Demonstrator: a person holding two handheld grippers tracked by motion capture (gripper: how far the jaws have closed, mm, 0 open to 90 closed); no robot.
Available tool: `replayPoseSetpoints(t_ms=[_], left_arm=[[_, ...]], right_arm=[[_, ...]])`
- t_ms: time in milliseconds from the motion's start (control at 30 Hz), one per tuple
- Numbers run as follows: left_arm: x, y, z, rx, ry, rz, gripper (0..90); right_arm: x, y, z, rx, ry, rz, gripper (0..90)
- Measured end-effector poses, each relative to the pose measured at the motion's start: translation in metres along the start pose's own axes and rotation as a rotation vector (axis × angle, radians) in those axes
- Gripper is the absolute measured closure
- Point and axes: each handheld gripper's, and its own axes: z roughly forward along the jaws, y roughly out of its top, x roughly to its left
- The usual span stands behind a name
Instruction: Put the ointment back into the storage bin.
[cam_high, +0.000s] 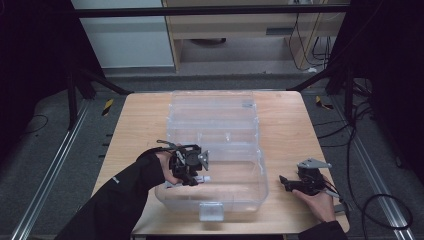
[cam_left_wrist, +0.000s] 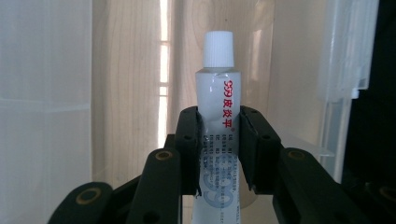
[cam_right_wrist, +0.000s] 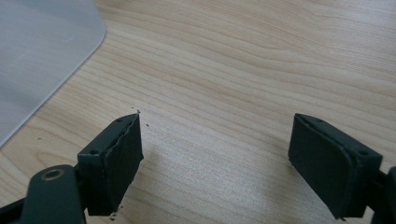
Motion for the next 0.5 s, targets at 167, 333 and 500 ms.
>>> replayPoseSetpoints(t_ms=[167, 333, 500], left_arm=[[0.002, -0.003, 0.009, 0.026, -0.014, 0.002, 70.2], [0.003, -0.004, 0.019, 0.029, -0.030, 0.016, 70.2], [-0.002, -0.005, 0.027, 0.044, -0.044, -0.025, 70.2]], right_arm=[[0.000, -0.001, 0.001, 0.004, -0.003, -0.007, 17.7], [0.001, -0.001, 0.002, 0.005, -0.003, -0.008, 17.7], [0.001, -0.001, 0.002, 0.008, -0.003, -0.015, 17.7]])
